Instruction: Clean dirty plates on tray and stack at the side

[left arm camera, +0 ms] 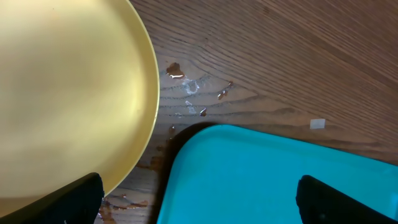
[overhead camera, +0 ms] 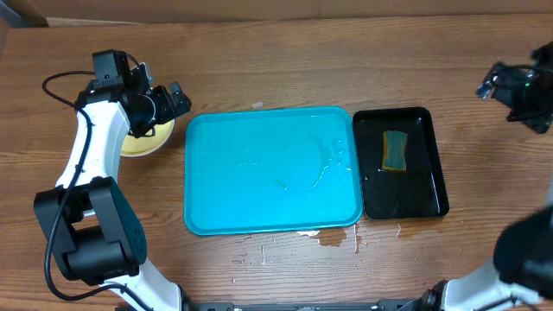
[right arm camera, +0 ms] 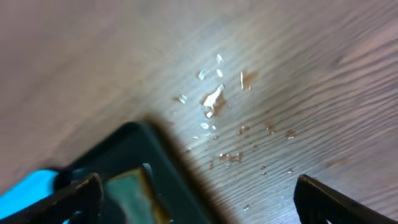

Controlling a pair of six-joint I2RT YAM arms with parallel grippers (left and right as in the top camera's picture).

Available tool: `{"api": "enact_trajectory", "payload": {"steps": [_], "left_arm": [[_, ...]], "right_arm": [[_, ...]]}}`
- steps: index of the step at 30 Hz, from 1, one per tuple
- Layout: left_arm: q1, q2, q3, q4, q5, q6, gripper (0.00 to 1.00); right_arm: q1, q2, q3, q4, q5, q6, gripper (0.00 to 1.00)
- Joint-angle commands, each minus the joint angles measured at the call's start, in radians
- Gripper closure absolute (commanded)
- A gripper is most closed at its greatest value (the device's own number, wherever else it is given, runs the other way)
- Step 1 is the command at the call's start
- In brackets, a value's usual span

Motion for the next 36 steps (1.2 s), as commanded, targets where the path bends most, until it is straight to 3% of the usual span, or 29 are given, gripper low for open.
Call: {"api": "enact_trajectory", "payload": {"steps": [1,12,20,26,36], "left_arm": [[-0.005,0.014,-0.004,0.003,0.008,0.018,0.00],[-0.005,0.014,-0.004,0.003,0.008,0.018,0.00],[-0.005,0.014,-0.004,0.003,0.008,0.018,0.00],[-0.005,0.014,-0.004,0.003,0.008,0.018,0.00],[-0.005,0.014,-0.004,0.003,0.008,0.018,0.00]], "right_arm": [[0.001,-0.162,0.013,0.001,-0.004,0.007,0.00],[0.030,-0.543,0.013,0.000,-0.004,0.007,0.00],[0.298,-0.757,0.013,0.024,0.068,-0.043,0.00],[0.370,-0.923,0.004,0.099,0.097,-0.047,0.00],[0.368,-1.244,-0.232,0.294,0.097,-0.065,0.00]]}}
